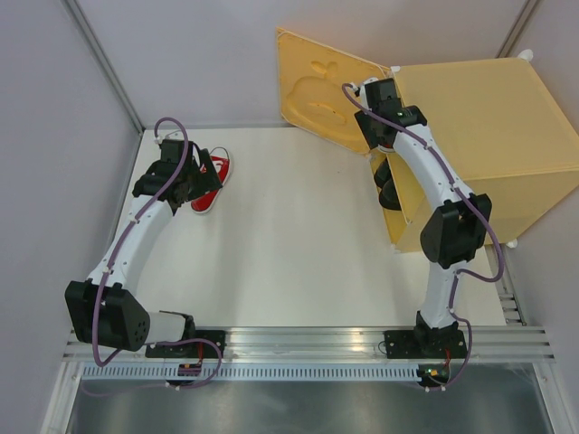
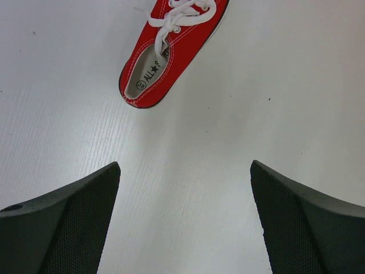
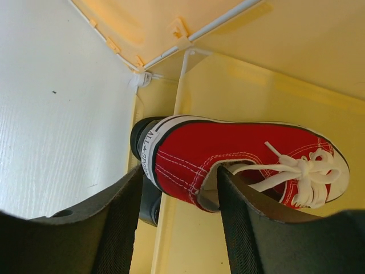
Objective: Place and organize the shoes in the shoe cabinet
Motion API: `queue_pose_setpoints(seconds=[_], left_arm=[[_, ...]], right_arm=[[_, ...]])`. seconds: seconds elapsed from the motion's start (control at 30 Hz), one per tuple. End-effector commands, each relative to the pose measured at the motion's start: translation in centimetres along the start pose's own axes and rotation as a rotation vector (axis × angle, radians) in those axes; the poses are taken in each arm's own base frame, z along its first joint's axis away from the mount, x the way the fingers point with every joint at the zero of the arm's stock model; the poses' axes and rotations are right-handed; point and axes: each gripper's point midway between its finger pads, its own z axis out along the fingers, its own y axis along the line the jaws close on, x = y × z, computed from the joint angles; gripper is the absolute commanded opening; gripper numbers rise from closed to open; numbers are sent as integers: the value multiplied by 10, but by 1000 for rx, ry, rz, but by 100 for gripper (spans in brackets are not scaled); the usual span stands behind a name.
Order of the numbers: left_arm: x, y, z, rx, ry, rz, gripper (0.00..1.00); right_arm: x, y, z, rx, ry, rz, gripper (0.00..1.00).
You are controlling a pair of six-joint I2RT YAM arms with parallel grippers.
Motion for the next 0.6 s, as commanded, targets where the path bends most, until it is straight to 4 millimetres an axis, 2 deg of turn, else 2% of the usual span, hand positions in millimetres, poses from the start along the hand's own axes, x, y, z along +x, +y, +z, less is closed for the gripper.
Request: queue_pose_setpoints(seconds=[0.0, 0.23, 0.33, 0.57], left_arm=[[-9, -3, -1, 24, -34, 21, 97], [-9, -3, -2, 24, -37, 22, 97], [-9, -3, -3, 24, -37, 22, 97], [-10, -3, -3, 27, -41, 19, 97]], right_arm=[[-19, -18, -26, 92, -91, 51, 60], [-19, -28, -33, 181, -100, 52, 60], [-22, -25, -38, 156, -128, 62, 60], [-38, 11, -56, -6, -232, 35, 61]])
